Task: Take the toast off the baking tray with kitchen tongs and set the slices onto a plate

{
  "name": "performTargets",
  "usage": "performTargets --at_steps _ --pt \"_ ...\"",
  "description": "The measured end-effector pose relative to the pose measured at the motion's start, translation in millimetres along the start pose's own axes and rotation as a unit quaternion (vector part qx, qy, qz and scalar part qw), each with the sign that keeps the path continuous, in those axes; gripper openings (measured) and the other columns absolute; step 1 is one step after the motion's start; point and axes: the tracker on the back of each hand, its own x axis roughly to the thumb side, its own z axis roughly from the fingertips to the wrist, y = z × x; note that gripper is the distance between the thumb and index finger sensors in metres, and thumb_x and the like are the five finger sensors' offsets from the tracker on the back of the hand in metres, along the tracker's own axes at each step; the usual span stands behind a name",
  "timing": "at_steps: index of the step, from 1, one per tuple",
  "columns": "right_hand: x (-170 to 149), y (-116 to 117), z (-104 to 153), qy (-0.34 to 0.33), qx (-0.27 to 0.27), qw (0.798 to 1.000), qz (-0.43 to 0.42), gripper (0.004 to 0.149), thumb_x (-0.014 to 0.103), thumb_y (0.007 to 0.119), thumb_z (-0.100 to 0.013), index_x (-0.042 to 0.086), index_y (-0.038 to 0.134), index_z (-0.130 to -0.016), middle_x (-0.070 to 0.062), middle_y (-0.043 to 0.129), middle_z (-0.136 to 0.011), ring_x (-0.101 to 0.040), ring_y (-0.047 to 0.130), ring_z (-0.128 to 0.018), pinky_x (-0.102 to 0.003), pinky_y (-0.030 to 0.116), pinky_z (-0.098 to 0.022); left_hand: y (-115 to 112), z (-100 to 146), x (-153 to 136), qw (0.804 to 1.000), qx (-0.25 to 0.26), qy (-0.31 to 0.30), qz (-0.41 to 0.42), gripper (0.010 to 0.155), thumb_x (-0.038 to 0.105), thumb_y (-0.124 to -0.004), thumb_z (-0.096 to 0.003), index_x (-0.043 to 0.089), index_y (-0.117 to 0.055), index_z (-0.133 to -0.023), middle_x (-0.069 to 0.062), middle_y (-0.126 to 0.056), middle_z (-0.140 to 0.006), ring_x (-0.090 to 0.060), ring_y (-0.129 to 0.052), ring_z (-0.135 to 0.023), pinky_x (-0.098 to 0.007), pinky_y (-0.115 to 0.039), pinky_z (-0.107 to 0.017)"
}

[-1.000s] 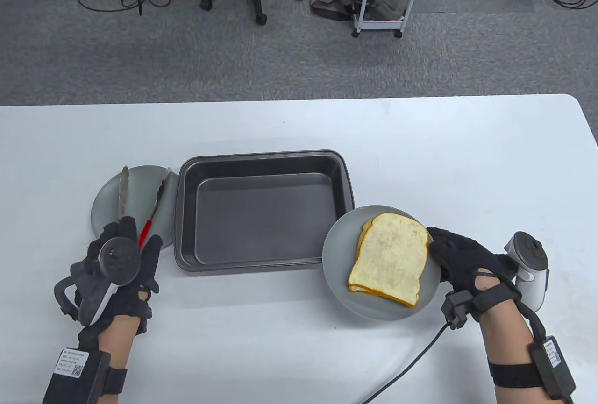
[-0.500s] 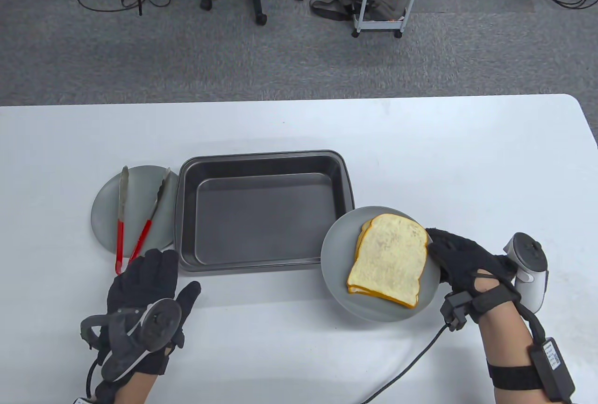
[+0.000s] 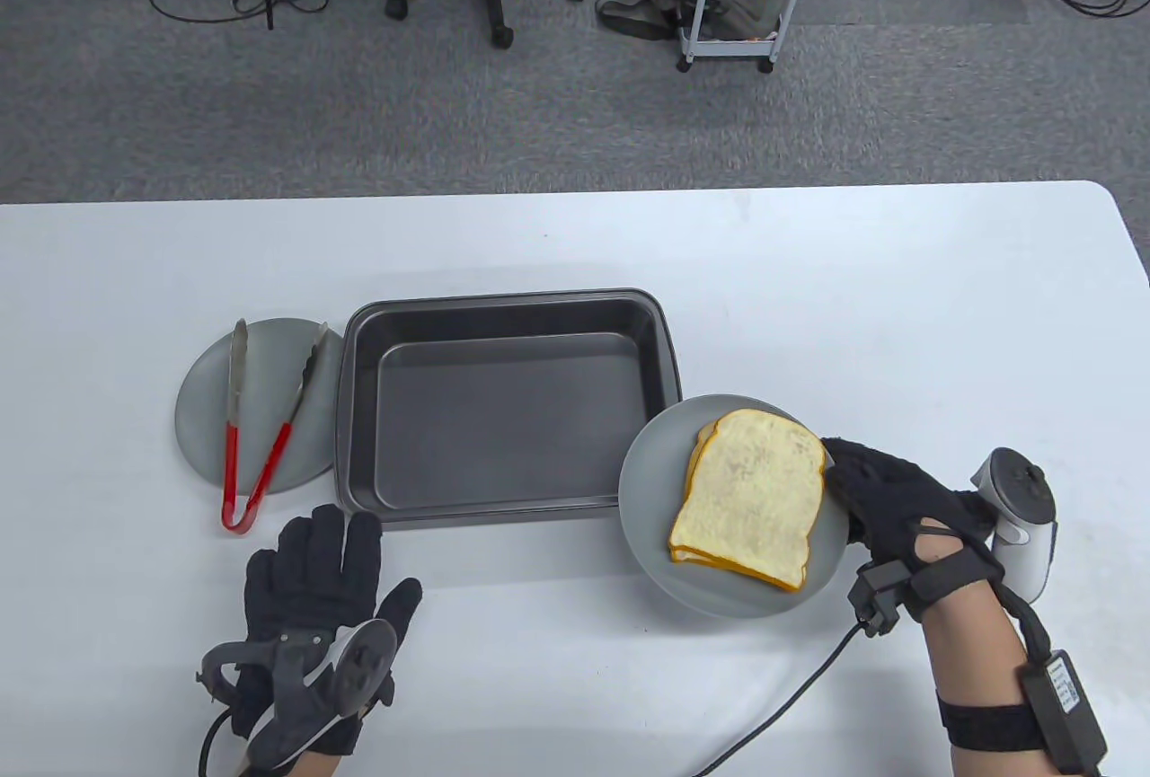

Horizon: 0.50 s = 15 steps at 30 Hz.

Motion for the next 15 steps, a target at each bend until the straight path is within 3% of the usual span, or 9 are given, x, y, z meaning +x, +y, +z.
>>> performTargets --at_steps 4,15 --pt "0.0 -0.5 0.3 0.0 -0.004 1.0 0.001 0.049 0.026 0.089 -0.043 0.006 0.084 -0.088 -0.023 0.106 -0.063 -0.036 0.115 -0.037 -0.051 0.095 -0.033 -8.8 3.8 7.1 0.999 0.001 0.001 -0.042 0.084 0.078 -0.052 -0.0413 0.03 -0.045 -0.111 -0.01 -0.052 -0.119 -0.045 -0.056 -0.107 -0.074 -0.051 -0.073" --pt "0.0 -1.5 -0.4 0.002 -0.014 1.0 0.01 0.049 0.026 0.088 -0.043 0.007 0.084 -0.088 -0.022 0.105 -0.065 -0.036 0.114 -0.038 -0.052 0.094 -0.034 -22.9 4.2 11.7 0.999 -0.023 -0.012 -0.041 0.086 0.08 -0.048 -0.0392 0.032 -0.039 -0.111 -0.009 -0.045 -0.12 -0.045 -0.05 -0.109 -0.075 -0.046 -0.074"
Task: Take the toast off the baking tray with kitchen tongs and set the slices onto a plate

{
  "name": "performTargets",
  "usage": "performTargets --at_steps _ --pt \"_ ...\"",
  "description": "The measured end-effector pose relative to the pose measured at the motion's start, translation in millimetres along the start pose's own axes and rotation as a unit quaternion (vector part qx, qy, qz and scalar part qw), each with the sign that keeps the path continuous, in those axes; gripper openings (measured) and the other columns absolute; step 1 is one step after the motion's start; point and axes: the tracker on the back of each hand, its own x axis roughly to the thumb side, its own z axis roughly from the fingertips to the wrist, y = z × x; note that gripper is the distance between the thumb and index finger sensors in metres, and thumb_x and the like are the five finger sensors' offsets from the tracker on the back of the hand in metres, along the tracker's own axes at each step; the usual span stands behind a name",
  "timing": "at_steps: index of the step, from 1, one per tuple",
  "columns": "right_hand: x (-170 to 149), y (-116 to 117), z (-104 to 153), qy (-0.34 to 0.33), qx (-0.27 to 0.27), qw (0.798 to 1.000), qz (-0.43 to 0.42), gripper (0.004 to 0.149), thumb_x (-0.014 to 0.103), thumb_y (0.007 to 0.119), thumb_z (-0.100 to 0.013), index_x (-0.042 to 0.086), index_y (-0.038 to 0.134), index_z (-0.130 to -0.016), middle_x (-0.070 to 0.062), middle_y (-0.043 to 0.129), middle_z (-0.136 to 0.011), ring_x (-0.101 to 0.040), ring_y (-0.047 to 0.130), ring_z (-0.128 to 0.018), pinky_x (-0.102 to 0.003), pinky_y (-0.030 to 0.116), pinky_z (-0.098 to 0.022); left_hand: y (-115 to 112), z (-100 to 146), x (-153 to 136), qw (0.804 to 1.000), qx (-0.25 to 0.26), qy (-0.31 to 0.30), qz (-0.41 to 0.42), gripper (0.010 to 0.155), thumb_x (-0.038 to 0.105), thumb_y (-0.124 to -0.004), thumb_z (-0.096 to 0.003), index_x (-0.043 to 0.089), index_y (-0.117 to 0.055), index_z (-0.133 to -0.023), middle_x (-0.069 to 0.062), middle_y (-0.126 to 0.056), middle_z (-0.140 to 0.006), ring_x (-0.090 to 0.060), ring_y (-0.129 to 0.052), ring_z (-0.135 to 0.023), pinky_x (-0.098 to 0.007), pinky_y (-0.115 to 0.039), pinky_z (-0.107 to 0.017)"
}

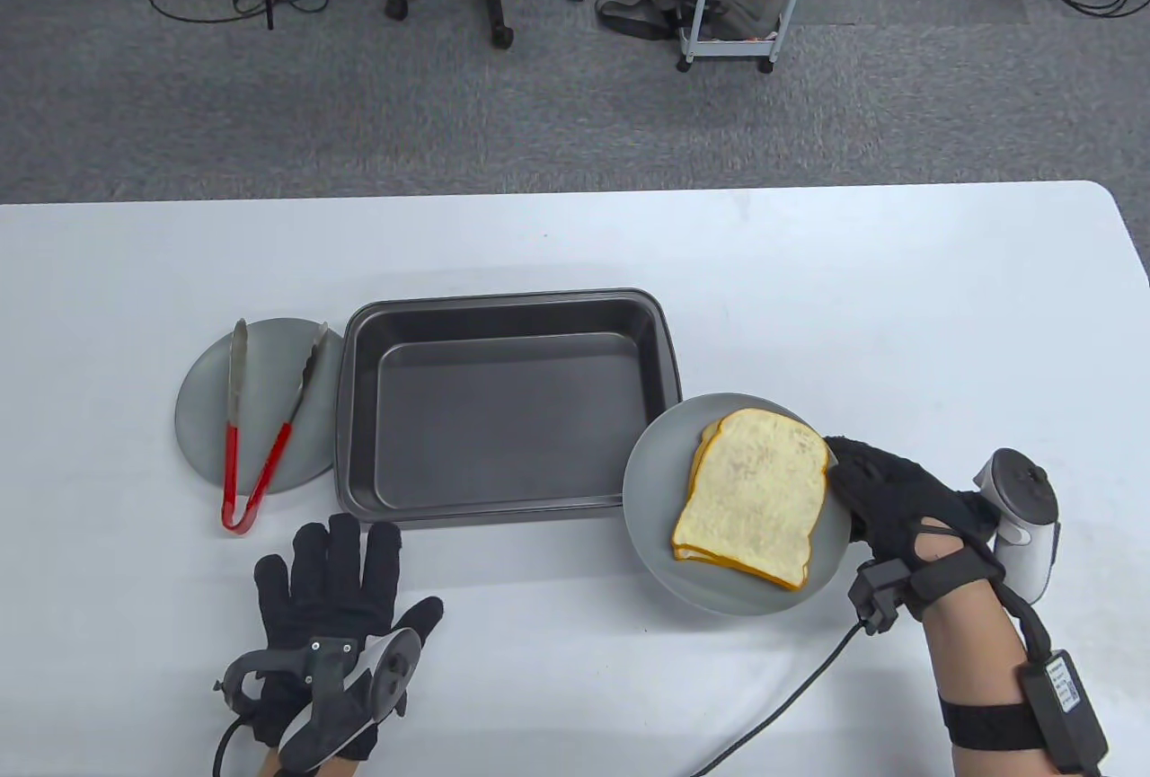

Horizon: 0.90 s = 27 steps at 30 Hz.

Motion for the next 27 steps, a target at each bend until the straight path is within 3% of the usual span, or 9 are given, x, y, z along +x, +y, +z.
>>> performTargets --at_steps 18,27 --pt "-3.2 -1.0 -4.7 0.012 -0.028 0.999 0.01 0.048 0.026 0.086 -0.043 0.009 0.084 -0.088 -0.021 0.105 -0.065 -0.036 0.113 -0.039 -0.052 0.092 -0.035 -3.1 -9.5 -12.9 0.999 -0.011 -0.015 0.031 0.084 0.079 -0.054 -0.0384 0.035 -0.048 -0.11 -0.007 -0.054 -0.12 -0.044 -0.055 -0.109 -0.073 -0.049 -0.076" --pt "6.8 -14.6 -25.3 0.023 -0.073 0.997 0.001 0.048 0.026 0.085 -0.043 0.011 0.086 -0.088 -0.02 0.106 -0.065 -0.036 0.112 -0.039 -0.052 0.091 -0.036 -1.9 -17.5 -15.5 0.998 -0.014 -0.03 0.057 0.083 0.079 -0.055 -0.0383 0.034 -0.053 -0.109 -0.007 -0.06 -0.118 -0.044 -0.057 -0.108 -0.073 -0.05 -0.076"
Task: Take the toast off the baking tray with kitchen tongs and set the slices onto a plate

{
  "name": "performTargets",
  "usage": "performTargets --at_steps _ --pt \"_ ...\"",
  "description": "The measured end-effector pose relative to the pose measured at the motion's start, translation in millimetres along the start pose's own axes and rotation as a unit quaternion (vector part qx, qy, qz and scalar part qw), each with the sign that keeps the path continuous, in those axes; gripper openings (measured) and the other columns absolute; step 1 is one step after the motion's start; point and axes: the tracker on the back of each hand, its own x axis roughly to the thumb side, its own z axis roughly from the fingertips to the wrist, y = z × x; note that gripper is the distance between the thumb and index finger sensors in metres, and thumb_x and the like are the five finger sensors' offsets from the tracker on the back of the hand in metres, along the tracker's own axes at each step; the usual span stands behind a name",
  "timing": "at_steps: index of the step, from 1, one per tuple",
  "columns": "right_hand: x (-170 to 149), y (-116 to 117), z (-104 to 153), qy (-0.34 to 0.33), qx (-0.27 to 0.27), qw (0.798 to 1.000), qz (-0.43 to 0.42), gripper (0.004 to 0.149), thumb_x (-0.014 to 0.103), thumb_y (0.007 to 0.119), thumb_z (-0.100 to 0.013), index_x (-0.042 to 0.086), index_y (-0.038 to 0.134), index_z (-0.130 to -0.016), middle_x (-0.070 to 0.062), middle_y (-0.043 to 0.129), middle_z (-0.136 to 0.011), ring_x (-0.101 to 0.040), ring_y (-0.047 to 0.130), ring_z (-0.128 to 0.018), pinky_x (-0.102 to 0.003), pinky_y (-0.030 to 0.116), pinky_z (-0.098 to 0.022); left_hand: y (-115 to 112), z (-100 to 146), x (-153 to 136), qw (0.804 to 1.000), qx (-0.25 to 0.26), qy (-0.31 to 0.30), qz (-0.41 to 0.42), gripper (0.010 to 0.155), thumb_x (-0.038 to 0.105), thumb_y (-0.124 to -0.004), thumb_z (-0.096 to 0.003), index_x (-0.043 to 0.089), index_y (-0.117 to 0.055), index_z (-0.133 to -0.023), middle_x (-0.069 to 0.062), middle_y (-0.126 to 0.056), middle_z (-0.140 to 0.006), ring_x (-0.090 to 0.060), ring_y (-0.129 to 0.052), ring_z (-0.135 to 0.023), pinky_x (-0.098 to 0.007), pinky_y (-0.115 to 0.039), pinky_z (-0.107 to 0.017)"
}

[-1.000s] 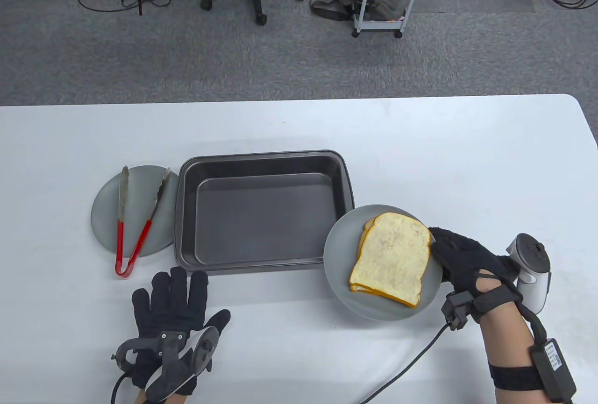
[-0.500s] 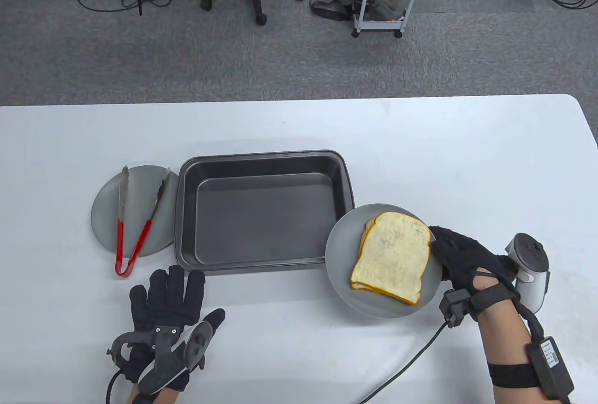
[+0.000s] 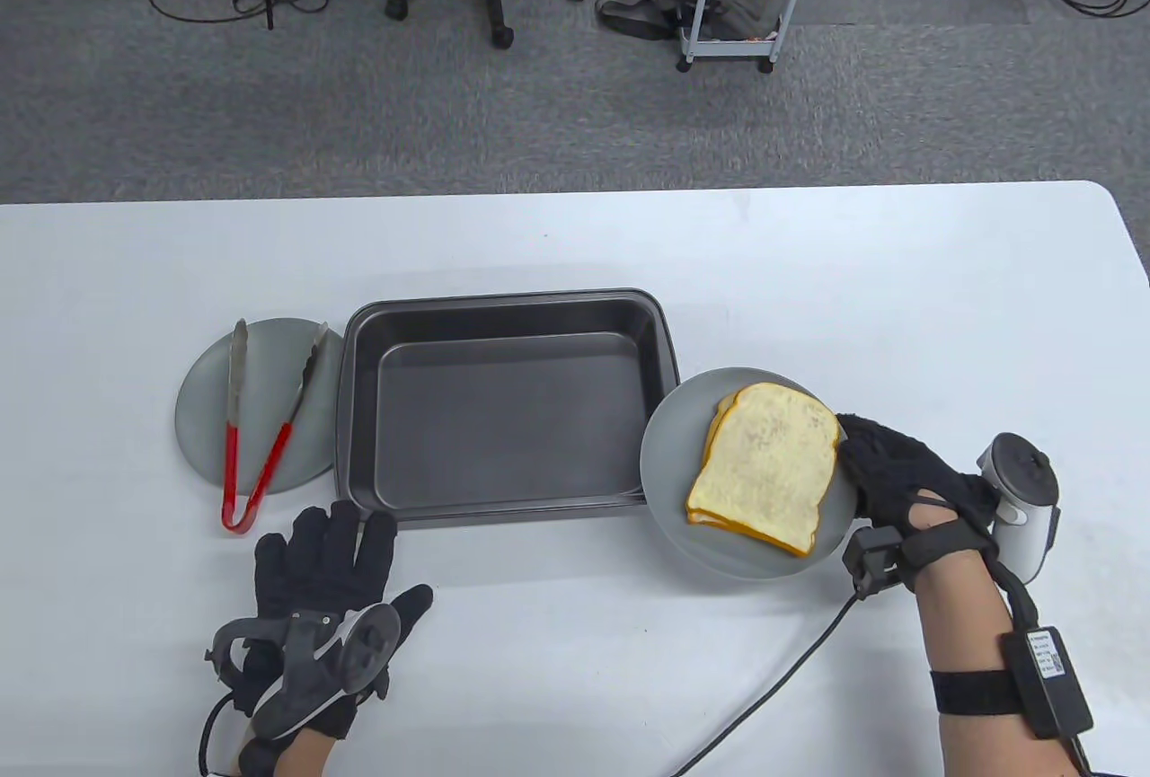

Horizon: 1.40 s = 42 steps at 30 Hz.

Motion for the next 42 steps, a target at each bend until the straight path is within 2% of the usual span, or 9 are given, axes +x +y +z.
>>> performTargets --at_steps 6,10,18,23,29,32,39,42 --pt "17.9 -15.4 -32.4 0.015 -0.047 0.999 -0.003 0.047 0.026 0.085 -0.043 0.012 0.086 -0.088 -0.02 0.106 -0.066 -0.036 0.112 -0.04 -0.052 0.091 -0.037 -1.1 -0.9 -0.9 1.0 -0.002 -0.007 0.005 0.083 0.079 -0.056 -0.0381 0.034 -0.054 -0.108 -0.007 -0.062 -0.117 -0.044 -0.058 -0.108 -0.073 -0.05 -0.076" --pt "30.7 -20.7 -62.6 0.027 -0.081 0.996 0.0 0.047 0.026 0.085 -0.043 0.013 0.086 -0.088 -0.02 0.105 -0.066 -0.036 0.112 -0.041 -0.053 0.09 -0.038 -0.3 -1.3 -4.0 1.0 -0.002 -0.01 0.008 0.084 0.08 -0.056 -0.0383 0.034 -0.054 -0.109 -0.007 -0.061 -0.117 -0.044 -0.059 -0.108 -0.073 -0.051 -0.076" --pt "50.3 -14.9 -119.2 0.04 -0.122 0.991 0.031 0.047 0.027 0.086 -0.042 0.016 0.087 -0.088 -0.019 0.106 -0.068 -0.037 0.111 -0.042 -0.053 0.09 -0.039 1.1 -1.4 -6.3 1.0 0.003 -0.005 0.012 0.085 0.081 -0.057 -0.0378 0.034 -0.054 -0.109 -0.007 -0.061 -0.117 -0.043 -0.058 -0.108 -0.074 -0.05 -0.076" --pt "46.3 -8.2 -147.6 0.064 -0.136 0.988 0.042 0.047 0.027 0.086 -0.042 0.017 0.087 -0.088 -0.018 0.106 -0.068 -0.037 0.111 -0.042 -0.053 0.09 -0.038 4.8 -0.8 -7.4 1.0 0.012 -0.003 0.021 0.086 0.081 -0.057 -0.0374 0.034 -0.054 -0.109 -0.007 -0.061 -0.117 -0.043 -0.058 -0.108 -0.074 -0.049 -0.076" --pt "43.8 -4.5 -167.0 0.079 -0.154 0.983 0.067 0.048 0.028 0.087 -0.042 0.017 0.086 -0.088 -0.017 0.106 -0.068 -0.035 0.112 -0.043 -0.053 0.09 -0.038 6.0 -0.2 -7.2 1.0 0.02 -0.005 0.016 0.087 0.082 -0.06 -0.0362 0.034 -0.054 -0.109 -0.007 -0.061 -0.117 -0.043 -0.058 -0.108 -0.074 -0.049 -0.076" --pt "49.5 -1.2 -171.2 0.08 -0.165 0.977 0.108 0.049 0.027 0.089 -0.042 0.017 0.084 -0.09 -0.014 0.106 -0.071 -0.033 0.112 -0.045 -0.051 0.09 -0.039 6.8 0.2 -6.9 1.0 0.025 -0.003 0.011 0.087 0.082 -0.06 -0.0361 0.034 -0.055 -0.109 -0.006 -0.061 -0.118 -0.043 -0.058 -0.108 -0.074 -0.049 -0.076" --pt "68.4 12.4 -177.0 0.085 -0.202 0.93 0.296 0.053 0.024 0.09 -0.042 0.023 0.081 -0.094 -0.011 0.092 -0.081 -0.028 0.099 -0.056 -0.049 0.083 -0.047 8.1 1.4 -9.7 0.999 0.03 0.004 0.016 0.087 0.082 -0.06 -0.0362 0.034 -0.055 -0.109 -0.007 -0.061 -0.118 -0.043 -0.058 -0.108 -0.074 -0.049 -0.076" --pt "68.8 15.3 -179.5 0.086 -0.207 0.924 0.311 0.054 0.024 0.09 -0.042 0.024 0.081 -0.095 -0.011 0.089 -0.083 -0.028 0.097 -0.058 -0.048 0.083 -0.047 8.3 1.5 -10.0 0.999 0.029 0.005 0.017 0.088 0.082 -0.06 -0.0362 0.034 -0.054 -0.109 -0.007 -0.061 -0.118 -0.043 -0.058 -0.108 -0.074 -0.049 -0.076"
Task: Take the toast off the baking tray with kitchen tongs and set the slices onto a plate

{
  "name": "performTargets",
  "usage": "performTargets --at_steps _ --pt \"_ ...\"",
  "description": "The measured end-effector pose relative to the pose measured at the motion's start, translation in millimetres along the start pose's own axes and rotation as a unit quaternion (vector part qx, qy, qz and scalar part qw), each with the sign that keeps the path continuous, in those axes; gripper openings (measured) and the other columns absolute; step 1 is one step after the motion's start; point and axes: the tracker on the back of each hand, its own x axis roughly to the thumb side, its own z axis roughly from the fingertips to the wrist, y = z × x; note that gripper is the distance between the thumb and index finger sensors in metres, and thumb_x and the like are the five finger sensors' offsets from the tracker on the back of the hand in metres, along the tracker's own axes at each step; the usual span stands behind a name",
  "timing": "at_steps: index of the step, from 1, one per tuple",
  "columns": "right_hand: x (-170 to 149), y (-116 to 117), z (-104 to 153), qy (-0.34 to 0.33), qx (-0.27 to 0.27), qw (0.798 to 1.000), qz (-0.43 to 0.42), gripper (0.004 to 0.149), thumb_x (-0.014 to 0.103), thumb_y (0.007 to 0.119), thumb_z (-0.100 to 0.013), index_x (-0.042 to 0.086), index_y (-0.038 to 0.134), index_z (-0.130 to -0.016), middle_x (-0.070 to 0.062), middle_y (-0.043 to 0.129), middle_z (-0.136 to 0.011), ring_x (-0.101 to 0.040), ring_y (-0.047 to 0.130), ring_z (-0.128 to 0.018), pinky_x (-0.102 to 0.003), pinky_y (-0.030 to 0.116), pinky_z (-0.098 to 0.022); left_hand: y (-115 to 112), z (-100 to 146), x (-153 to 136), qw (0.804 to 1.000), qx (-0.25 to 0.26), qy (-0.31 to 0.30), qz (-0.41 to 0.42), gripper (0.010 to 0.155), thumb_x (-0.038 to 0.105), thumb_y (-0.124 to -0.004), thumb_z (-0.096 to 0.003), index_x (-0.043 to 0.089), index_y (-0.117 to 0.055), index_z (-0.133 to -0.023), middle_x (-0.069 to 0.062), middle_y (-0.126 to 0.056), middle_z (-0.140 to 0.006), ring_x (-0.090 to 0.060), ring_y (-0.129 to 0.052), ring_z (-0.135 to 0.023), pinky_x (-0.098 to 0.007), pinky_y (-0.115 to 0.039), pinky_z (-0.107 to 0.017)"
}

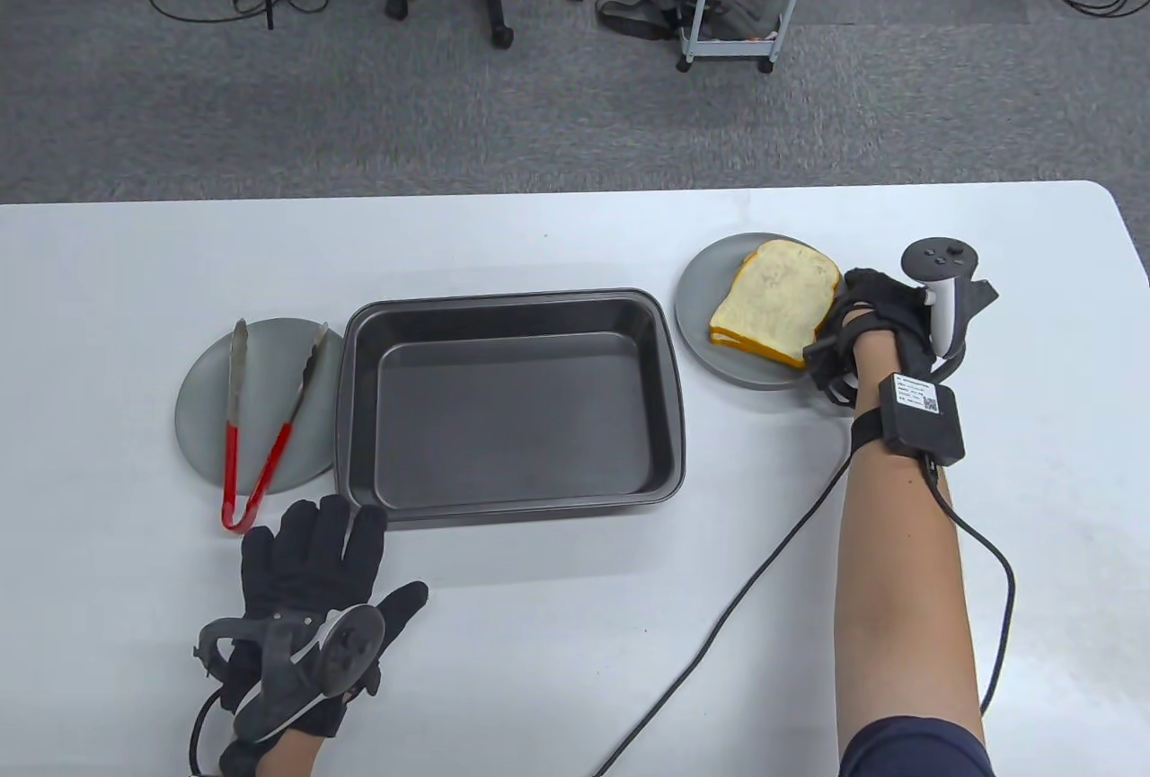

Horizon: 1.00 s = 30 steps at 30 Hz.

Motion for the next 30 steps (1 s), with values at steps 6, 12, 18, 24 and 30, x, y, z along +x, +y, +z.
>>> performTargets --at_steps 6,12,18,24,30 --pt "6.0 2.0 -2.1 0.004 -0.031 0.998 0.057 0.054 0.024 0.094 -0.04 0.025 0.083 -0.093 -0.01 0.087 -0.083 -0.026 0.095 -0.056 -0.043 0.083 -0.041 0.1 -1.3 1.2 1.0 -0.001 -0.006 0.003 0.089 0.083 -0.061 -0.0361 0.034 -0.052 -0.11 -0.006 -0.06 -0.118 -0.043 -0.057 -0.109 -0.075 -0.048 -0.076" --pt "7.3 -8.4 11.6 -0.019 -0.041 0.998 0.037 0.057 0.027 0.094 -0.04 0.023 0.08 -0.095 -0.012 0.084 -0.089 -0.03 0.094 -0.063 -0.046 0.082 -0.044 0.6 -1.3 1.6 1.0 0.001 -0.007 0.002 0.089 0.083 -0.06 -0.0363 0.034 -0.052 -0.11 -0.007 -0.06 -0.118 -0.043 -0.057 -0.109 -0.075 -0.048 -0.076" --pt "11.5 -30.9 51.7 -0.077 -0.049 0.995 0.03 0.055 0.028 0.093 -0.041 0.022 0.081 -0.094 -0.013 0.085 -0.09 -0.031 0.095 -0.064 -0.047 0.082 -0.045 1.7 0.1 1.2 1.0 0.007 -0.008 0.004 0.088 0.082 -0.061 -0.0363 0.034 -0.053 -0.11 -0.006 -0.06 -0.118 -0.043 -0.057 -0.108 -0.075 -0.048 -0.076" --pt "9.6 -42.7 116.5 -0.169 -0.054 0.983 0.038 0.056 0.029 0.092 -0.04 0.022 0.081 -0.094 -0.013 0.085 -0.089 -0.031 0.096 -0.065 -0.048 0.083 -0.046 2.4 1.1 0.0 1.0 0.01 -0.005 0.005 0.088 0.082 -0.061 -0.0366 0.034 -0.054 -0.109 -0.007 -0.061 -0.118 -0.043 -0.058 -0.108 -0.075 -0.048 -0.076" --pt "-7.2 -43.6 184.5 -0.252 -0.063 0.965 0.042 0.056 0.031 0.093 -0.039 0.021 0.082 -0.094 -0.014 0.085 -0.09 -0.032 0.096 -0.066 -0.05 0.082 -0.047 3.5 2.0 -1.7 1.0 0.009 -0.002 0.006 0.087 0.082 -0.061 -0.0369 0.034 -0.054 -0.109 -0.007 -0.061 -0.118 -0.043 -0.058 -0.108 -0.075 -0.048 -0.076"
